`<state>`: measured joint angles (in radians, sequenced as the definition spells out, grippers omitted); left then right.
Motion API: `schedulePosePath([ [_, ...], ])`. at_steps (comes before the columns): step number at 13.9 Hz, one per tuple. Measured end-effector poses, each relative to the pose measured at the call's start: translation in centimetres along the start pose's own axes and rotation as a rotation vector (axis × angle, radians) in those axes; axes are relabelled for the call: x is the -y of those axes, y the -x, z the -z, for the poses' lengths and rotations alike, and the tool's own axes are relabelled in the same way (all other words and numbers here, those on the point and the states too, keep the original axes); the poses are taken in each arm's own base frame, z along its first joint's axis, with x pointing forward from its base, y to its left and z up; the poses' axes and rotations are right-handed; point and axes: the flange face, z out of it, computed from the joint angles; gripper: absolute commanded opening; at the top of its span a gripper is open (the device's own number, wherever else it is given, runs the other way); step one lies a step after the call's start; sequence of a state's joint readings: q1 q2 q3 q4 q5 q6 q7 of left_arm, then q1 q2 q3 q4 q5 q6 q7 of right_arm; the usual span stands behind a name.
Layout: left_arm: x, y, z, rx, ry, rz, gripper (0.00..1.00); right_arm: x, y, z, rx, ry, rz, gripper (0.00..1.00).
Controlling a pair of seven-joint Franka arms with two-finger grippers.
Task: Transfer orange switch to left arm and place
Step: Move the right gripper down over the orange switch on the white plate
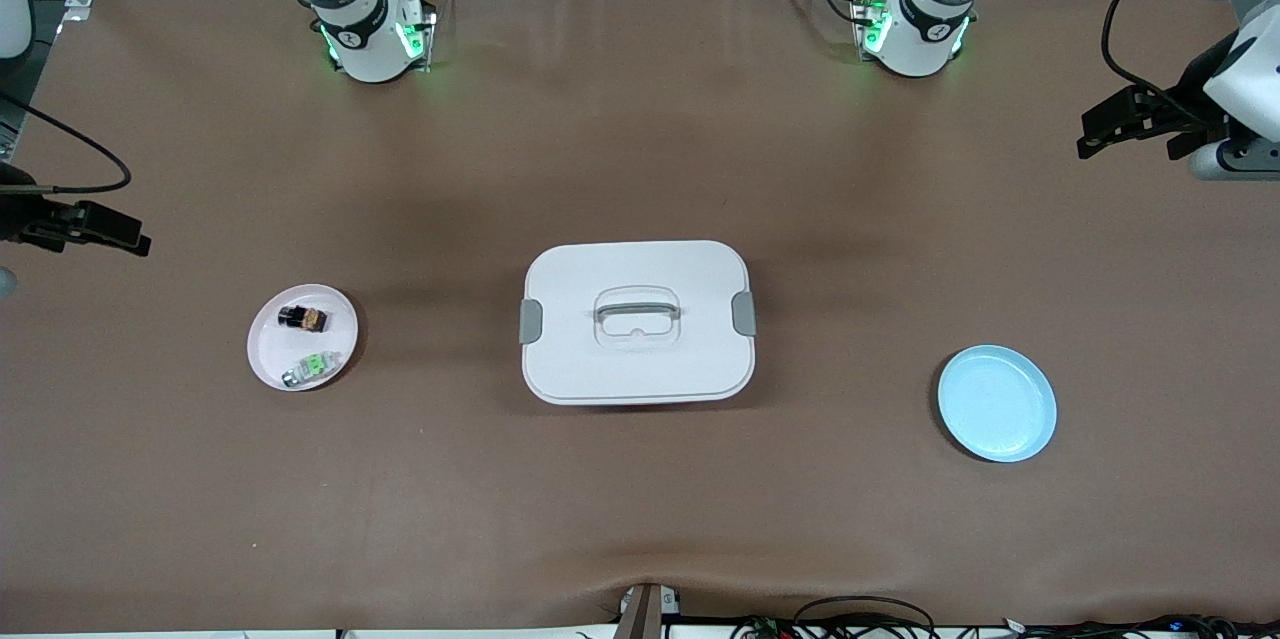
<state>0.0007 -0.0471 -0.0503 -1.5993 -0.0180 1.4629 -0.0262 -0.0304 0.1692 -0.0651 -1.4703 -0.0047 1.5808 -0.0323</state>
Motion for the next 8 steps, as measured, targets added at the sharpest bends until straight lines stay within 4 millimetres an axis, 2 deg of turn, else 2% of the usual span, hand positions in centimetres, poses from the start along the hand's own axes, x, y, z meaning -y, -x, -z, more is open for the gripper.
schedulePosePath([
  [2,0.0,0.0,0.0,0.0,0.0,0.0,1.0,0.1,-0.3,-0.4,0.001,0.0,0.002,1.0],
  [3,0.0,0.0,0.0,0.0,0.0,0.0,1.0,0.2,-0.7,-1.3,0.015,0.001,0.004,1.0],
  [8,0.0,-0.1,-0.1,0.003,0.0,0.001,1.0,0.2,-4.1,-9.6,0.115,0.006,0.002,1.0],
])
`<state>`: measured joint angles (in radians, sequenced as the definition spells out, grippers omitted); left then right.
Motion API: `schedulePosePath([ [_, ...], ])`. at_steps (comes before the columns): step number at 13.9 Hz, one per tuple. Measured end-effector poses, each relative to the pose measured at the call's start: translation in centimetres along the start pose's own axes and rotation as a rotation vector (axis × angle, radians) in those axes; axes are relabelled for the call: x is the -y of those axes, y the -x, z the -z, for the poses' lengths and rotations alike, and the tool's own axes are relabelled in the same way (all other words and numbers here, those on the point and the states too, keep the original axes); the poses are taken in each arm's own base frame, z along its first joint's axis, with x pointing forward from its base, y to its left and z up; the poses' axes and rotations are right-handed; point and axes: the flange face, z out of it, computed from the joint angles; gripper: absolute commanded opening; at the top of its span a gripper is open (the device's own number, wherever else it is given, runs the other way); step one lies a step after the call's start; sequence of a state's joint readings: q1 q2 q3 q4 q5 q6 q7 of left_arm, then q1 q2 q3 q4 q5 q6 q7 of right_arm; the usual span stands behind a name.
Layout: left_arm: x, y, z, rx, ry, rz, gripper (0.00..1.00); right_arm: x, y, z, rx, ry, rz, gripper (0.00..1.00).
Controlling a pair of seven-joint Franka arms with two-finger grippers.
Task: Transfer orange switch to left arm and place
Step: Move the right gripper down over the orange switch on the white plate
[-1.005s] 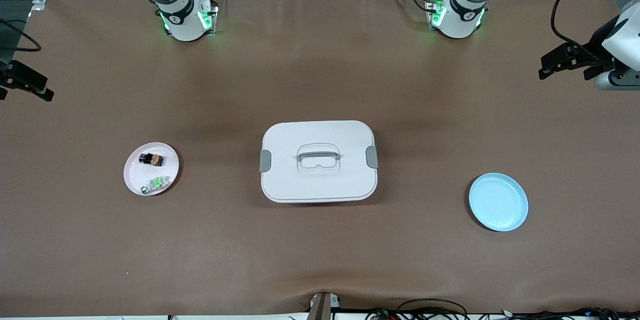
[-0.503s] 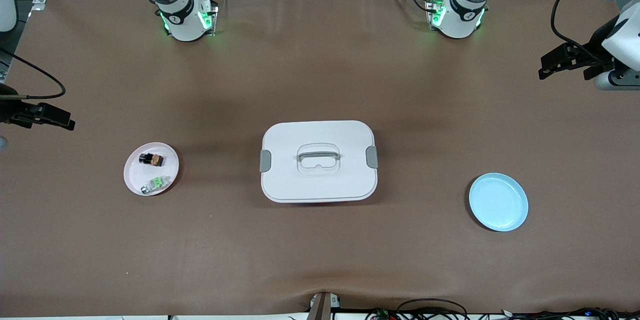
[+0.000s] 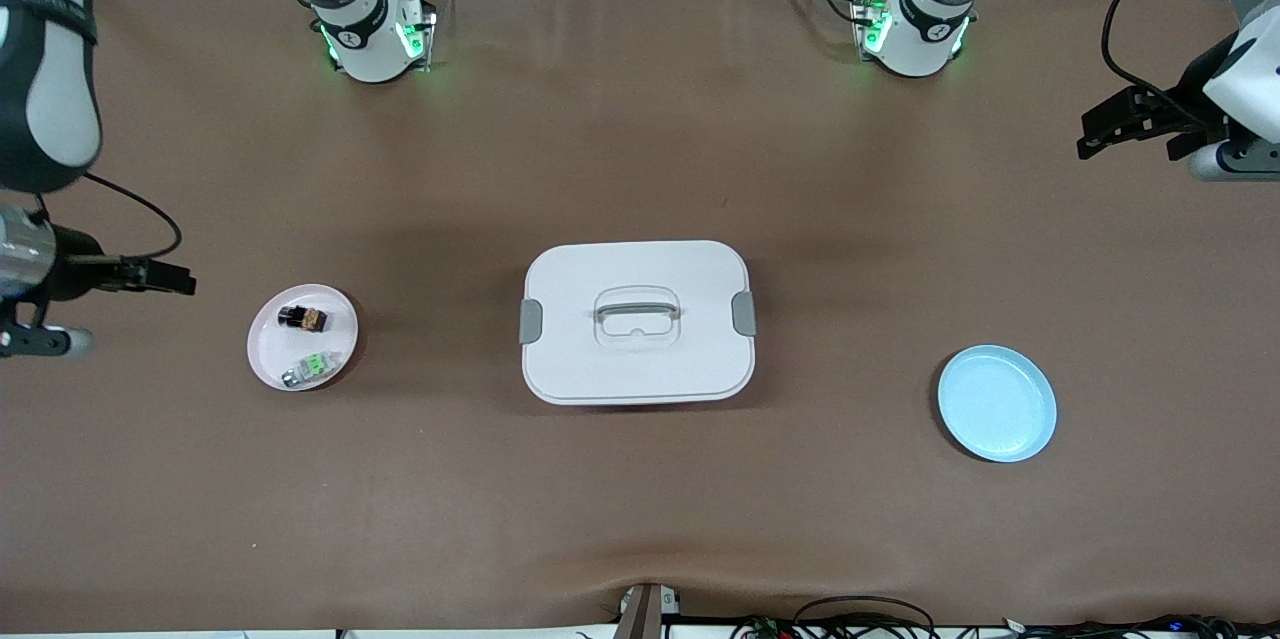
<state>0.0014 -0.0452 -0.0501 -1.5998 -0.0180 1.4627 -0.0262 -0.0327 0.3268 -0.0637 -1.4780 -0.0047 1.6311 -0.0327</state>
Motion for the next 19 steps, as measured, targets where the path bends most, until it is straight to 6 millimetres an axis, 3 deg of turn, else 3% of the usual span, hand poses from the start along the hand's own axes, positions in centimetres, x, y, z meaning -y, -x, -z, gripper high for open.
schedulePosePath([
  [5,0.1,-0.2,-0.2,0.004,0.0,0.001,1.0,-0.4,-2.2,-3.3,-0.02,0.002,-0.006,1.0],
  [9,0.1,-0.2,-0.3,0.005,0.0,0.002,1.0,-0.2,-2.7,-8.7,-0.043,-0.001,-0.005,1.0],
  [16,0.2,-0.2,-0.3,0.007,0.001,0.004,1.0,-0.1,-0.7,-20.0,-0.09,0.0,-0.006,1.0],
  [19,0.2,-0.2,-0.3,0.007,0.001,0.004,1.0,-0.1,0.6,-22.8,-0.086,0.0,-0.006,1.0],
])
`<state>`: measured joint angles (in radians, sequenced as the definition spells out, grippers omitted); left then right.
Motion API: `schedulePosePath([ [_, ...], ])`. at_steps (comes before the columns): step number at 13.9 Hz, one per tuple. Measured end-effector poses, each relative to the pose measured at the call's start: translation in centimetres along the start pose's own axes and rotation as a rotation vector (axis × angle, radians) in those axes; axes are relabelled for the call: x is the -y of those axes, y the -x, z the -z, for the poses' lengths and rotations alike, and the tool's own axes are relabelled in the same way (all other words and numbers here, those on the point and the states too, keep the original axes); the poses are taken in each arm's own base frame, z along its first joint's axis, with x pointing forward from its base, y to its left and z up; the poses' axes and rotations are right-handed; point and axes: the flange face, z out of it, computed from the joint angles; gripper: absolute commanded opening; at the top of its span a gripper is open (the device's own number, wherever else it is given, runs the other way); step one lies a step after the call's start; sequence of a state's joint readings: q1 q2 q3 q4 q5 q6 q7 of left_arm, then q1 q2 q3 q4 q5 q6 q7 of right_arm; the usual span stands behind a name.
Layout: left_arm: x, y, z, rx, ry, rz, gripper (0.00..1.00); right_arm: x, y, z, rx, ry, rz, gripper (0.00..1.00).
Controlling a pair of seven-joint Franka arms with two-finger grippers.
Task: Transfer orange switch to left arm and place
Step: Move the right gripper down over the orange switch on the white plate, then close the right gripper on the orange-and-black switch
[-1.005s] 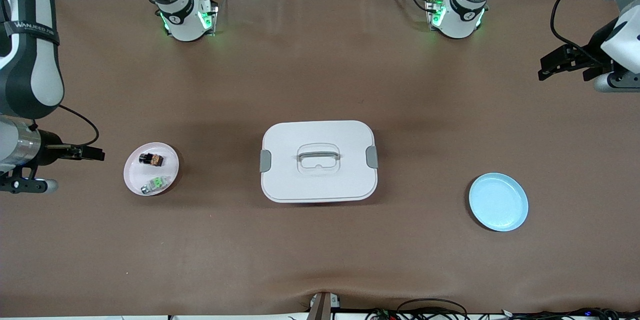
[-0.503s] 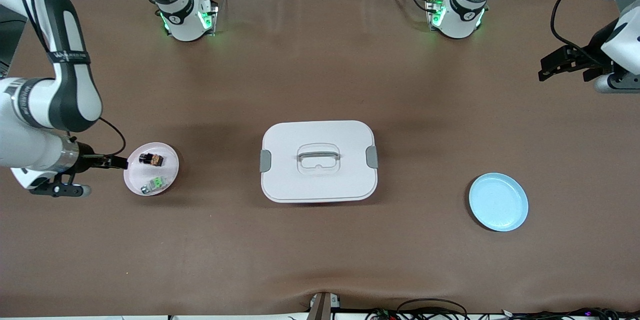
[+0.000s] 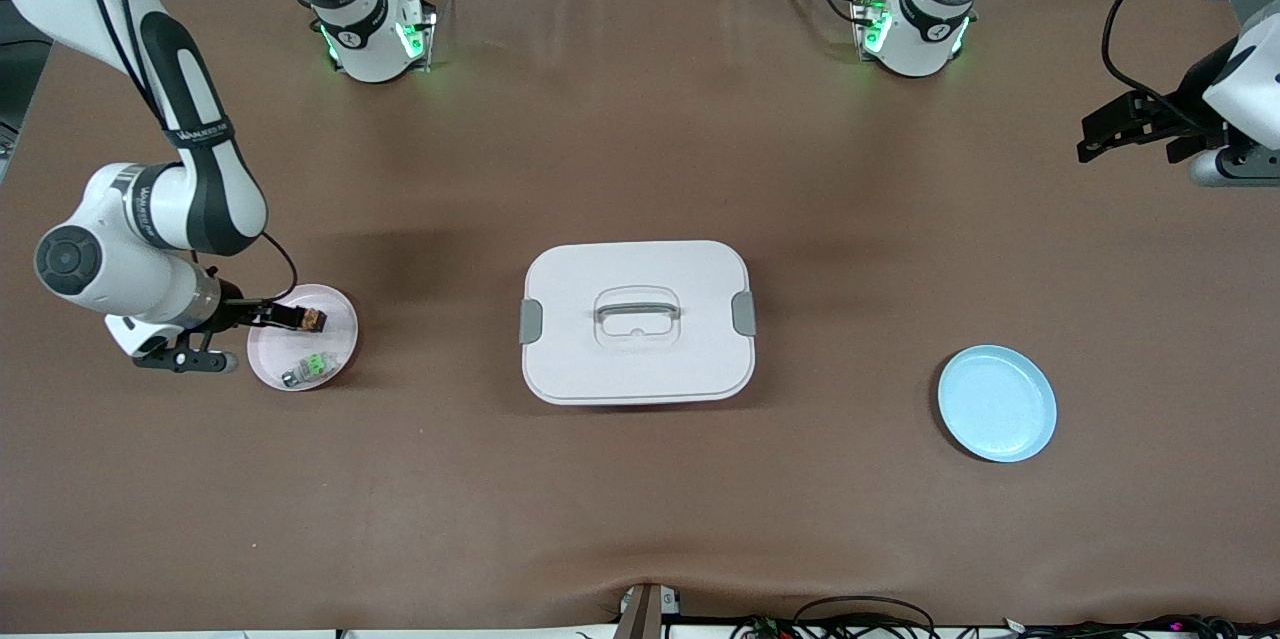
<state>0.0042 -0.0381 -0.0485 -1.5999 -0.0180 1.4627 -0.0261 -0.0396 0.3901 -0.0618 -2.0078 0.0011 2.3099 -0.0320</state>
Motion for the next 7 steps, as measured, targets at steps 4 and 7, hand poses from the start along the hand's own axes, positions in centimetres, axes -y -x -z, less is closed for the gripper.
schedulePosePath([
  [4,0.0,0.0,-0.1,0.001,0.0,0.001,1.0,0.0,0.7,-1.1,0.002,0.0,-0.001,1.0],
  [7,0.1,-0.1,-0.1,0.003,0.0,0.001,1.0,0.1,1.2,-2.0,-0.024,0.0,-0.002,1.0],
])
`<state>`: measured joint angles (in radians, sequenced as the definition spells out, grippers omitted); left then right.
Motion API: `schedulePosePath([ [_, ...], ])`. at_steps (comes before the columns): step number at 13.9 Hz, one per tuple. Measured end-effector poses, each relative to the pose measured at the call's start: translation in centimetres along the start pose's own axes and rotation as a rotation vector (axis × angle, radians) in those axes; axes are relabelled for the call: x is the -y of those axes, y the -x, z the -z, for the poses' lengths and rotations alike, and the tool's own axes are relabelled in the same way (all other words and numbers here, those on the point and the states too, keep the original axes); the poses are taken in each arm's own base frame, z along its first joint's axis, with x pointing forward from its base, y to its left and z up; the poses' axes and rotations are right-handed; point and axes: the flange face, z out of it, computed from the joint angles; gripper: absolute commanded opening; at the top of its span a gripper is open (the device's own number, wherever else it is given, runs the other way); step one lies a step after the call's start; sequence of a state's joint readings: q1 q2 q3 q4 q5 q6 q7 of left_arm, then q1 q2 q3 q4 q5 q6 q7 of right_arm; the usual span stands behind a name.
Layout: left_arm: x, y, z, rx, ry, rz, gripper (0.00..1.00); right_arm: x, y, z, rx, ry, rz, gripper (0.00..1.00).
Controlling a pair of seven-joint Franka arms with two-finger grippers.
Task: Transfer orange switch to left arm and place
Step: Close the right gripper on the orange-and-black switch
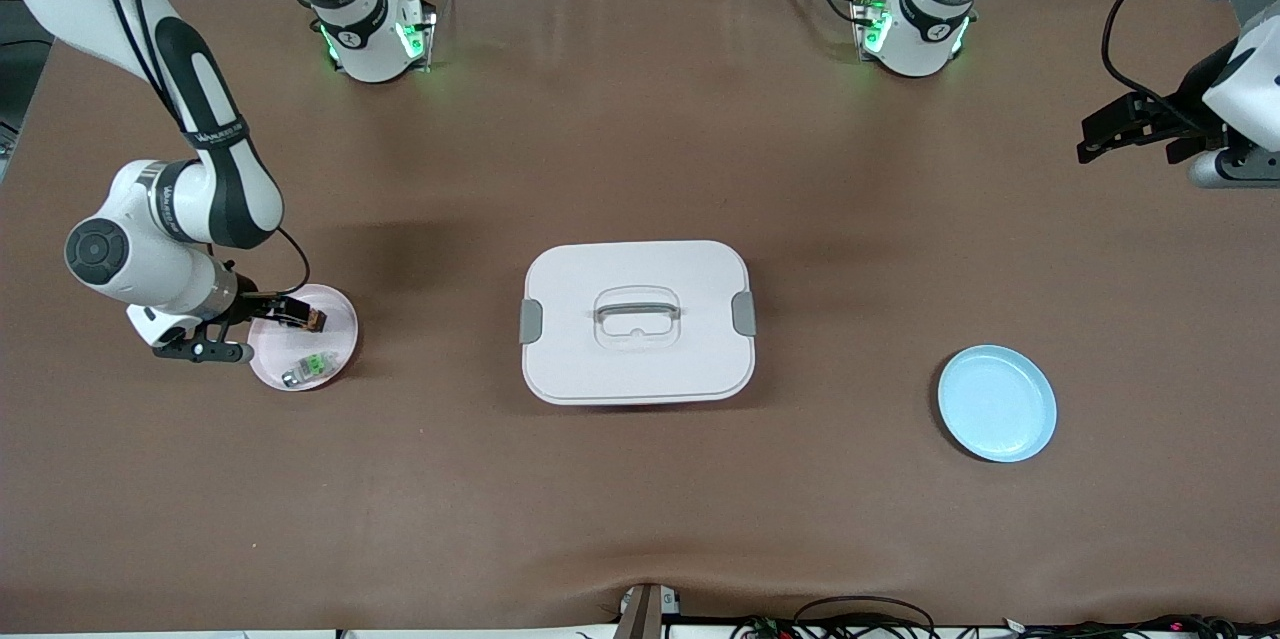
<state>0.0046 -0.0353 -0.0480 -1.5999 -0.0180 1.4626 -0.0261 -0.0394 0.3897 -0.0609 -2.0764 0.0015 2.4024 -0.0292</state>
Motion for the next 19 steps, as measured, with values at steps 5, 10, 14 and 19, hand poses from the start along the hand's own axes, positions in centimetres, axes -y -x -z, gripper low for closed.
schedulePosePath([
  [5,0.0,0.0,0.0,0.001,0.0,0.0,1.0,0.1,0.7,-1.3,0.01,0.0,0.001,1.0],
  [10,0.0,0.0,-0.1,0.001,0.0,0.0,1.0,0.1,0.9,-3.1,0.028,0.001,0.001,1.0],
  [14,0.1,0.0,-0.1,0.001,0.0,0.002,1.0,0.2,0.8,-3.9,0.038,0.002,0.002,1.0],
  [19,0.1,-0.1,-0.1,0.002,0.0,0.002,1.0,0.2,0.5,-4.8,0.048,0.002,0.003,1.0],
])
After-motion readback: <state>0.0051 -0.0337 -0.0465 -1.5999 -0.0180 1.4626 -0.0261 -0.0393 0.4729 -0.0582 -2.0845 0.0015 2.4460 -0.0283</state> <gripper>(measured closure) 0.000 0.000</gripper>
